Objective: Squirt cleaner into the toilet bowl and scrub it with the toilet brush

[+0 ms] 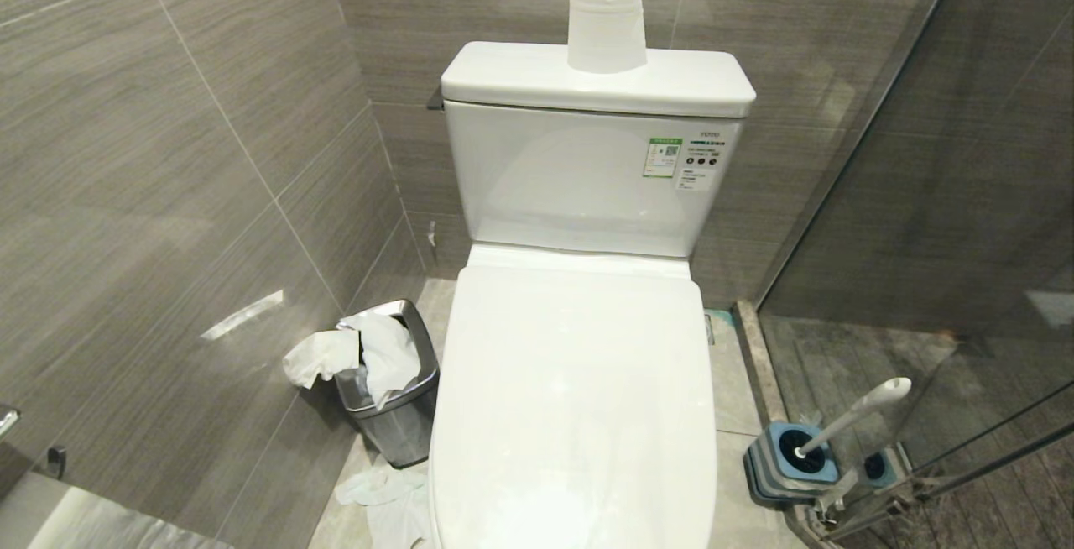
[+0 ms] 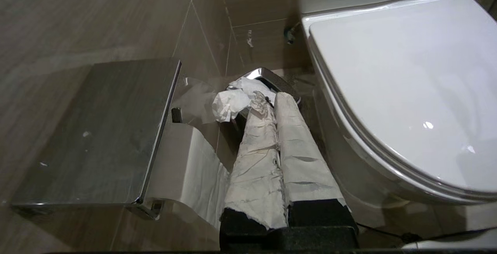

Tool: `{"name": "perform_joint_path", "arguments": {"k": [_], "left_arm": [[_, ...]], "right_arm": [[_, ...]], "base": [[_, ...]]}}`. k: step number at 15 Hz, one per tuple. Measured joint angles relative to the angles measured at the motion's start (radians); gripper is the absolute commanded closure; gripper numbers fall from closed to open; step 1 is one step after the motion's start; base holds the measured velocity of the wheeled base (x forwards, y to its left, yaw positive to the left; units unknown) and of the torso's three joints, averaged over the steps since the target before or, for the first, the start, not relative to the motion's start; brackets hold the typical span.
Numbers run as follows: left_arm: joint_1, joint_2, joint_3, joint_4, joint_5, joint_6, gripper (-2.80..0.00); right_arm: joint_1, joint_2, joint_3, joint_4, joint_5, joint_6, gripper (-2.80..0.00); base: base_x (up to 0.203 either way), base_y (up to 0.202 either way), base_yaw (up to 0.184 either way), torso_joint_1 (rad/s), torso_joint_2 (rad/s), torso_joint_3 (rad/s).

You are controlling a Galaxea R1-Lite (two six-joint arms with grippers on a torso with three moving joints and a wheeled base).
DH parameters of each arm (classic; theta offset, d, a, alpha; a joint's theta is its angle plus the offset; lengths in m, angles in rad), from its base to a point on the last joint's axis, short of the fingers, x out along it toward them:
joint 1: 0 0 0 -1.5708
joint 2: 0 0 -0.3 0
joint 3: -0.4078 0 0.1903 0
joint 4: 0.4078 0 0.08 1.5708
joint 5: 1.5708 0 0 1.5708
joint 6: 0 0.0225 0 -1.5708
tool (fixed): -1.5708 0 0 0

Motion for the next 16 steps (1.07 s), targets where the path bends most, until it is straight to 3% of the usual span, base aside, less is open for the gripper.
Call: {"name": "perform_joint_path", "arguments": {"k": [4,8,11,16], "left_arm": [[0.0,-0.012,0.255,-0.304,0.016,0.003,0.0],[0.0,-0.014,0.41,-0.422,0.017,-0.004,0.0],[0.0,-0.015,0.525,-0.58,0.017,-0.01,0.0],[0.0,-0.015,0.549,-0.45,0.036,-0.03,0.0]], "right_arm": [[-0.001,0.0,0.0,0.0,0.0,0.0,0.0],[0.0,0.0,0.0,0.0,-0.001,0.0,0.0],[-0.001,0.0,0.0,0.0,0.0,0.0,0.0],[0.0,0.0,0.0,0.0,0.0,0.0,0.0]], "base": [[0.0,0.0,0.0,0.0,0.0,0.0],[0.0,0.0,0.0,0.0,0.0,0.0],[0.0,0.0,0.0,0.0,0.0,0.0],[0.0,0.0,0.0,0.0,0.0,0.0]]}}
